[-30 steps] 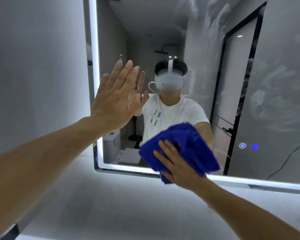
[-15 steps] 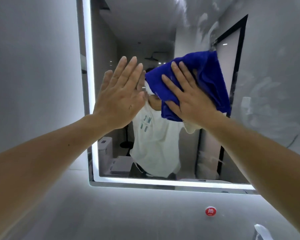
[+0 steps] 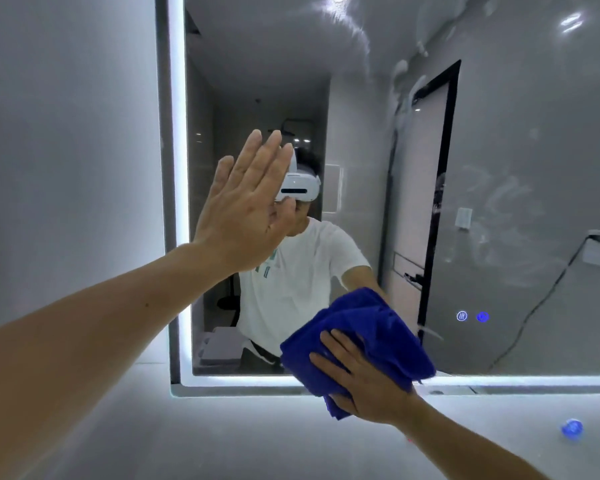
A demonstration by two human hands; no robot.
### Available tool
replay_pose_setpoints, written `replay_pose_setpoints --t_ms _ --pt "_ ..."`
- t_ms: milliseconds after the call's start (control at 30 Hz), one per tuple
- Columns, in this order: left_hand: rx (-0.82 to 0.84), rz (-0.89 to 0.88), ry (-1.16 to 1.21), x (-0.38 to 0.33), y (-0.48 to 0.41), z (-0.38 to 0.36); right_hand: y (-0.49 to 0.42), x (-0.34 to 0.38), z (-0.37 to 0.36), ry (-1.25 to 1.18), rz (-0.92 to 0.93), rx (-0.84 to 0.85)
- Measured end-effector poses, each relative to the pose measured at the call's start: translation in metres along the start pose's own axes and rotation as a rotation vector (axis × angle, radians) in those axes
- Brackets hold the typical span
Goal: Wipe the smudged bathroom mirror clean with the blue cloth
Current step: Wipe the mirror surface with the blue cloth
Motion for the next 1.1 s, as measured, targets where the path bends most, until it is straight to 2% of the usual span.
replay_pose_setpoints --t_ms 100,167,233,367,533,600,667,833,967,1100 --pt "0.002 -0.001 -0.042 -0.002 -0.003 -0.001 0.016 0.001 -0.010 0.068 0.144 0.136" --pt "-0.026 -0.017 -0.043 -0.003 -0.007 -0.001 0.009 -0.021 0.001 0.083 0.188 0.114" --pt "-0.033 -0.017 -0.064 -0.002 -0.014 -0.002 -0.012 -0.056 0.024 0.123 0.192 0.021" --pt "0.026 0.033 -0.130 -0.006 -0.025 -0.004 -0.066 -0.148 0.088 0.097 -0.039 -0.162" --pt "-0.026 0.066 -0.115 -0.026 -0.023 0.020 -0.116 -0.232 0.145 0.038 -0.340 -0.216" --pt "-0.007 0.084 -0.107 -0.035 -0.025 0.028 -0.125 -0.236 0.148 0.036 -0.424 -0.220" --pt "0.022 0.121 -0.112 -0.042 -0.029 0.033 -0.123 -0.224 0.141 -0.018 -0.425 -0.219" --pt "0.017 0.176 -0.114 -0.046 -0.047 0.042 -0.091 -0.179 0.112 -0.018 -0.265 -0.220" --pt "0.031 0.144 -0.123 -0.045 -0.057 0.044 -0.065 -0.142 0.088 -0.064 -0.160 -0.182" --pt "0.025 0.088 -0.118 -0.037 -0.062 0.043 -0.061 -0.150 0.092 -0.008 -0.070 -0.148"
Point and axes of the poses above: each hand's wrist, its own y-axis away from the middle knuckle, its own z-axis out of the back of the hand, x = y × z, the point moved 3 cm from there along -y, towards the middle knuckle, and after that the axes turned 3 degrees about x, right-handed, at the moved point
